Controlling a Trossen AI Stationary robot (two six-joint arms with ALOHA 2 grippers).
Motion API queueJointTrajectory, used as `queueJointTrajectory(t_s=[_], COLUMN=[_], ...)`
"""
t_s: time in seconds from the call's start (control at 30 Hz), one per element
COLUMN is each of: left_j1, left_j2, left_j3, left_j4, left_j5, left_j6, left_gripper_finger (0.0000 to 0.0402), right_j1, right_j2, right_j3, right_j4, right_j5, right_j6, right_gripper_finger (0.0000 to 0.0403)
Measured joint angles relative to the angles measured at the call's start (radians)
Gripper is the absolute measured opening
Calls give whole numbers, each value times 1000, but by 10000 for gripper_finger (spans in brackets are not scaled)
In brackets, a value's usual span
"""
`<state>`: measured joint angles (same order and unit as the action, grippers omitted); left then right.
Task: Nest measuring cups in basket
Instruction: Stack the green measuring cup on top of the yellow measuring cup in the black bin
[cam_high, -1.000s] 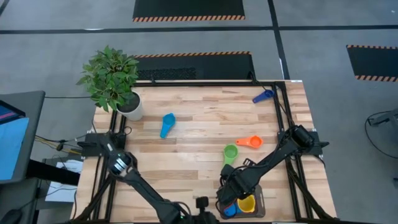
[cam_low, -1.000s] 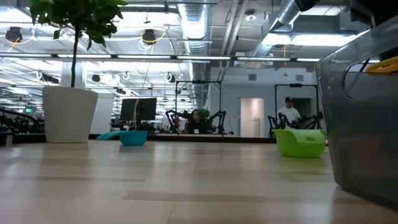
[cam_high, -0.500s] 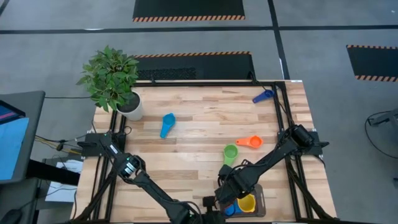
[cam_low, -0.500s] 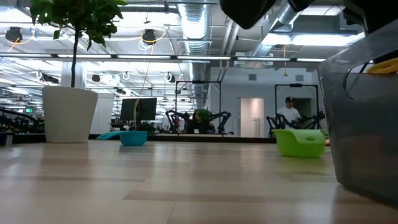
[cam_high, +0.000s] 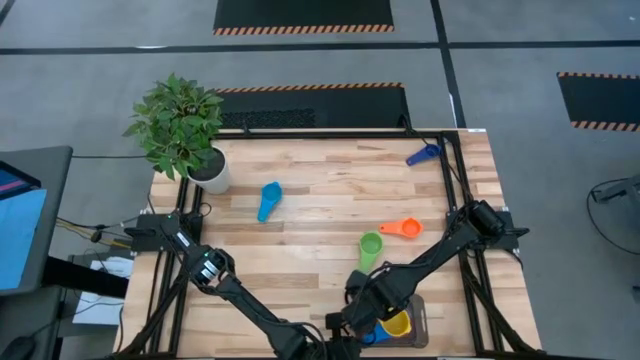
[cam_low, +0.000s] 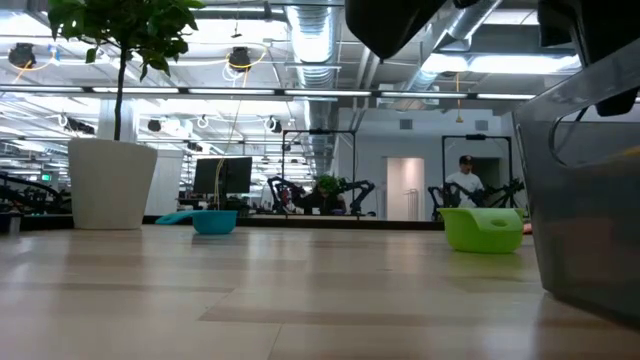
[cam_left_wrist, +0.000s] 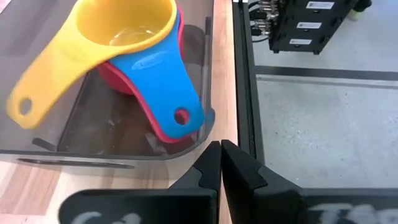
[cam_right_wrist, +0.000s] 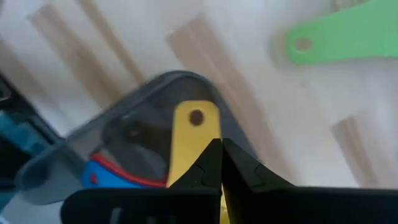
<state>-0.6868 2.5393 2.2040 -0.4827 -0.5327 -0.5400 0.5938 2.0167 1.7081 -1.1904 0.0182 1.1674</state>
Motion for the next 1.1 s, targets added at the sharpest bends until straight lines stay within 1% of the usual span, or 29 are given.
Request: queueJointTrajectory(t_s=[0.13, 0.43, 0.57, 0.67, 0.8, 0.9, 1.0, 1.1], left_j1=[0, -5, -7, -8, -19, -36, -48, -54], left_j2=[0, -8, -8, -8, -8, -11, -28, -58], left_j3=[0, 0, 0, 0, 0, 0, 0, 0], left_j4=[-1, 4, 2, 3, -2, -34, -98, -173], left_j5=[-3, 10, 14, 13, 26, 31, 29, 1], left_j6=[-3, -7, -22, -21, -17, -1, -3, -2], left_gripper_finger=[0, 0, 0, 0, 0, 0, 0, 0], right_j1=[2, 12, 32, 49, 77, 110, 147, 186], right_j2=[0, 0, 0, 0, 0, -10, -37, -69], right_j3=[0, 0, 0, 0, 0, 0, 0, 0], right_j4=[34, -6, -8, -25, -96, -170, -237, -253], right_j5=[-52, -74, -69, -43, -19, -36, -47, -43], right_j6=[-18, -13, -5, 28, 44, 82, 128, 190], right_gripper_finger=[18, 32, 26, 18, 17, 25, 31, 29])
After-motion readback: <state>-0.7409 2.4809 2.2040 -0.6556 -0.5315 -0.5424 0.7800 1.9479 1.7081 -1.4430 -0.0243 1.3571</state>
